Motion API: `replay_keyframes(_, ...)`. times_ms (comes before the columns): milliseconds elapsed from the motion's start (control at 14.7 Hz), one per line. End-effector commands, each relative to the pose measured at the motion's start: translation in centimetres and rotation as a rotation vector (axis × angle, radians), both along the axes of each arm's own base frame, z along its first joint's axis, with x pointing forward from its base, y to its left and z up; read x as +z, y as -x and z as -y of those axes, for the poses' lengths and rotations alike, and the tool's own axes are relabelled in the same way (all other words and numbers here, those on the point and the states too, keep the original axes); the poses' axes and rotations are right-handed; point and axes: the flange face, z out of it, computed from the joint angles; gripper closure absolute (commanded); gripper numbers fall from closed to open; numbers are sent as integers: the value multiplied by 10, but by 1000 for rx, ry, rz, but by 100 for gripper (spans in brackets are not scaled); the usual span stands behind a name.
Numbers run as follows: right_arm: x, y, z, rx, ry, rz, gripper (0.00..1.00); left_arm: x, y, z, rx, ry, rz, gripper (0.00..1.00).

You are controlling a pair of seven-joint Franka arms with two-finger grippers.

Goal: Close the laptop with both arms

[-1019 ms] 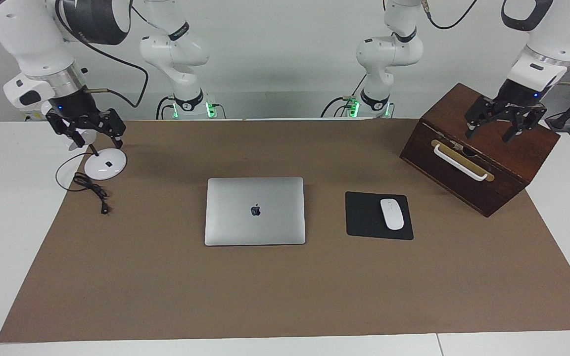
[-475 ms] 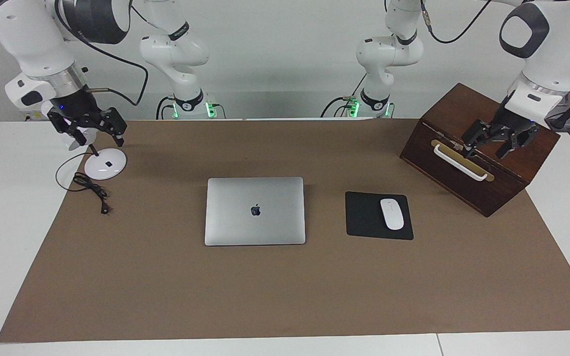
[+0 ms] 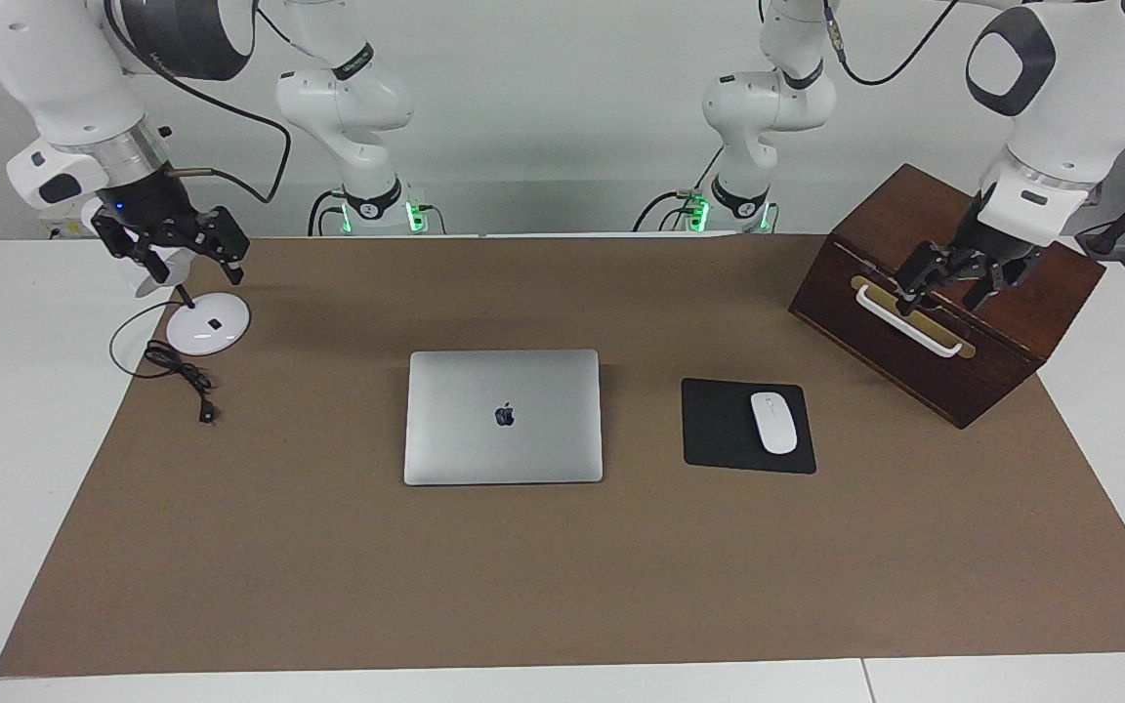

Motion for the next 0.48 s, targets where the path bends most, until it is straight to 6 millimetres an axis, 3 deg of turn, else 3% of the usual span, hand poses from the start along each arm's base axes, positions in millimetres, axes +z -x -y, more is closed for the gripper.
replay_keyframes(0, 6, 2, 3, 19, 2, -3, 0, -1, 3, 0, -35, -26, -13, 0)
replay_keyframes(407, 6, 3, 3, 16, 2, -3, 0, -3, 5, -7, -58, -29, -19, 0)
